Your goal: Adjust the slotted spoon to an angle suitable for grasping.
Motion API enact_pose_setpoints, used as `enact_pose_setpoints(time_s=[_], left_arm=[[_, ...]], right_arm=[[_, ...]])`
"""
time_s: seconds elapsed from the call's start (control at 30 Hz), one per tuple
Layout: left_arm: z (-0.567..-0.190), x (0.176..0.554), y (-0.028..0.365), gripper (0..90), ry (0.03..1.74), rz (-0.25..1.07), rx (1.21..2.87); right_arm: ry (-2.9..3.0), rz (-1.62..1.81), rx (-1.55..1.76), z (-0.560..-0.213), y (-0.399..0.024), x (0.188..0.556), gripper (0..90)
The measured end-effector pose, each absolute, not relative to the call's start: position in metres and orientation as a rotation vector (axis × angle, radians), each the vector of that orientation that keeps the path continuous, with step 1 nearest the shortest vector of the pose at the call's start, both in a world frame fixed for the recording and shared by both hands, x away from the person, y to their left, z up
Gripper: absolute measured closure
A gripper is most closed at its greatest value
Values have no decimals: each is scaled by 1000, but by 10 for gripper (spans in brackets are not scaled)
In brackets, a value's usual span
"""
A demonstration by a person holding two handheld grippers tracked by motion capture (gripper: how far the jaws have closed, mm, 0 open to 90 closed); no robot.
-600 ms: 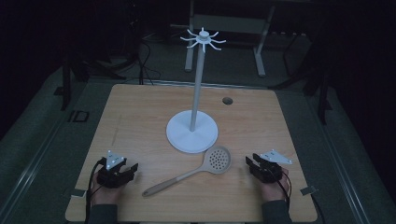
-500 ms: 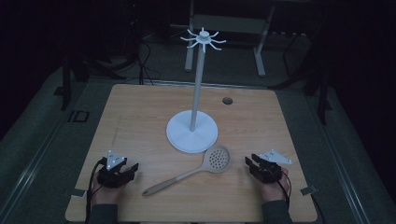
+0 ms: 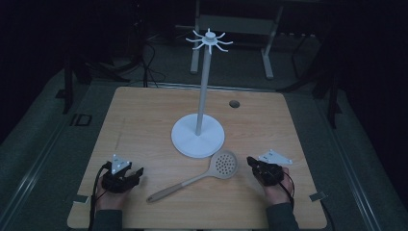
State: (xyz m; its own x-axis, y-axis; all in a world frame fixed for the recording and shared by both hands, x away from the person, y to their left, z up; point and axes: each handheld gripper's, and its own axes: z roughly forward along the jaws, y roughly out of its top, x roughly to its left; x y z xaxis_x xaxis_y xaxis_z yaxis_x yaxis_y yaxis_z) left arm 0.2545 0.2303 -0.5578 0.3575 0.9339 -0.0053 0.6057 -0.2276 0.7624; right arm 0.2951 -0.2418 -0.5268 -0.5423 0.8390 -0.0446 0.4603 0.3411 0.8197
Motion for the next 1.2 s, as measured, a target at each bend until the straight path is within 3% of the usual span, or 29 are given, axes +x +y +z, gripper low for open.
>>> enact_pose_setpoints(time_s=[0.57, 1.2], left_arm=[[-558, 254, 230, 473, 1333, 613, 1938], [-557, 253, 230, 473, 1331, 610, 1934]], right_arm=[[2235, 1037, 1042, -508, -204, 316, 898], [2371, 853, 947, -526, -165, 338, 898]])
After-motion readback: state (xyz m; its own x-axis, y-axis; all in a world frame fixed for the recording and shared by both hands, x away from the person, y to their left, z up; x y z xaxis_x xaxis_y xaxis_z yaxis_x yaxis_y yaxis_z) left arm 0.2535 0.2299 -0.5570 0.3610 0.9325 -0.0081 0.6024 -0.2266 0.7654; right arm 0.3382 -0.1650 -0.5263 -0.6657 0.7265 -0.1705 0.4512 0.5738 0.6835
